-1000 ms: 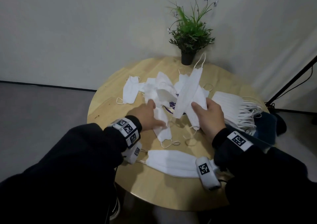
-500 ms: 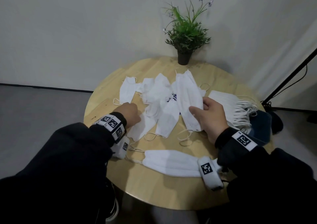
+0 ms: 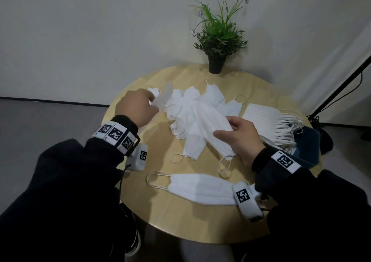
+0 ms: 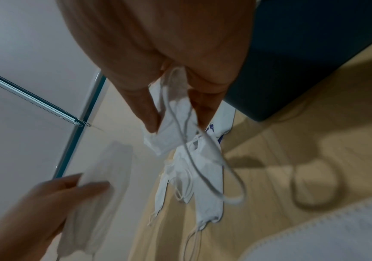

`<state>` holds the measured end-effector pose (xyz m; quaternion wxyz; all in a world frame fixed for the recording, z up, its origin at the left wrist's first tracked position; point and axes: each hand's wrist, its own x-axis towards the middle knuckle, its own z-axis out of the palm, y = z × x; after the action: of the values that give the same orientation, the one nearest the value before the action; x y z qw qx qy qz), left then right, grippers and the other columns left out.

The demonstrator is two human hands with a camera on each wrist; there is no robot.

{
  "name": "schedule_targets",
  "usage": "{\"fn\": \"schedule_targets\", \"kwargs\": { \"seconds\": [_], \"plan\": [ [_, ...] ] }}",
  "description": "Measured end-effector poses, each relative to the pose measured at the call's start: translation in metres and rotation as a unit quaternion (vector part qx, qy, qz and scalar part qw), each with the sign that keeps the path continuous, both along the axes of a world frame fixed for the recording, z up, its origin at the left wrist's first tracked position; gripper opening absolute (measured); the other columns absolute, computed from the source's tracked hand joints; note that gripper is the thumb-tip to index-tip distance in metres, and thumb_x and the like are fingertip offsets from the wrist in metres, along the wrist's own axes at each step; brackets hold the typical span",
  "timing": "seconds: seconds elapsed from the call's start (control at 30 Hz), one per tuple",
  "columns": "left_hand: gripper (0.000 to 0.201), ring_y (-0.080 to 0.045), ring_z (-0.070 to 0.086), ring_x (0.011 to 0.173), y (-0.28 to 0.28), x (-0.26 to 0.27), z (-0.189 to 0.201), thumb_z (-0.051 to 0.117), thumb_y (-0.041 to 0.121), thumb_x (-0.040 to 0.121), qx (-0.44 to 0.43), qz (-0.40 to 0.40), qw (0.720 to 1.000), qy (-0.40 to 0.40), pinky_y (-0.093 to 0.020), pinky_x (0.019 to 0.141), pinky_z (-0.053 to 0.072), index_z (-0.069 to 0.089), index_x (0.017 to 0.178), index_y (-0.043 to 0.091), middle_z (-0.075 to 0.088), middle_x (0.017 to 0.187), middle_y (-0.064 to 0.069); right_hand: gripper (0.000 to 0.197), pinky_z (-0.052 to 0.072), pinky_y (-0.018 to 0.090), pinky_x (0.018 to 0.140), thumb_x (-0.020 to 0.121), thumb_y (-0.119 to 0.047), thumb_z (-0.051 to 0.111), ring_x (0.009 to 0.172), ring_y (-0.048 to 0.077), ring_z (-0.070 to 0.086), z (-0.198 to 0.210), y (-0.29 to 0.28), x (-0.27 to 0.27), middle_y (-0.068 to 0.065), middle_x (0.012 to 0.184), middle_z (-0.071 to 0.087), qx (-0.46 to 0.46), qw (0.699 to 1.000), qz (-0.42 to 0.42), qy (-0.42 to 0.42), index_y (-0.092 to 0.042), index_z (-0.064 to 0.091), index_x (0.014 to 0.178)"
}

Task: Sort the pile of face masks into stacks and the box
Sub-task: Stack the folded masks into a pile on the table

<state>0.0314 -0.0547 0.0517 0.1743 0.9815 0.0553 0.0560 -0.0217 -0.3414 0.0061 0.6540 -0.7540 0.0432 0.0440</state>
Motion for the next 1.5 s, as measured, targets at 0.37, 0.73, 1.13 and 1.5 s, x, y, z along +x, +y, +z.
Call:
{"fn": "schedule_targets", "kwargs": {
  "seconds": [0.37,0.73,1.13,1.5],
  "plan": [
    [0.039,-0.019,0.039,0.133,-0.045,-0.037,-0.01,0.073,0.005,0.091,-0.266,-0.163,0.926,-0.211,-0.028,0.109,0.037,0.082,0.092,0.042,0.041,0.145,0.014,0.011,0.058,0.036,0.076,0.091,-0.012,0.077,0.082,0.023,0.073,0.005,0.002,-0.001,0.016,0.098,0.079,0.056,0.998,0.001,0.003,-0.008,0.079,0.101],
    [0.05,-0.015,0.073,0.095,-0.042,-0.039,0.006,0.046,-0.009,0.084,-0.548,-0.13,0.826,0.011,-0.037,0.085,0.06,0.08,0.11,0.016,0.078,0.105,0.004,0.017,0.054,0.035,0.073,0.094,-0.001,0.064,0.081,0.021,0.069,0.006,-0.001,0.002,0.009,0.091,0.075,0.048,0.999,-0.021,0.0,-0.011,0.077,0.099],
    [0.015,-0.015,0.07,0.069,-0.034,-0.036,0.014,0.084,0.011,0.084,-0.409,-0.205,0.889,-0.011,-0.03,0.064,0.055,0.075,0.094,0.016,0.075,0.078,0.005,0.029,0.06,0.03,0.078,0.08,0.004,0.082,0.081,0.014,0.074,0.003,-0.002,-0.003,0.009,0.099,0.081,-0.035,0.995,0.086,0.043,-0.011,0.078,0.104],
    [0.01,-0.011,0.061,0.084,-0.048,-0.045,-0.01,0.072,0.029,0.092,-0.087,-0.338,0.928,0.132,-0.039,0.079,0.052,0.067,0.101,0.028,0.068,0.087,0.009,0.027,0.054,0.036,0.078,0.085,0.006,0.075,0.085,0.022,0.068,0.004,-0.002,-0.005,0.021,0.103,0.077,-0.027,0.984,0.168,0.056,-0.005,0.077,0.11]
  ]
}}
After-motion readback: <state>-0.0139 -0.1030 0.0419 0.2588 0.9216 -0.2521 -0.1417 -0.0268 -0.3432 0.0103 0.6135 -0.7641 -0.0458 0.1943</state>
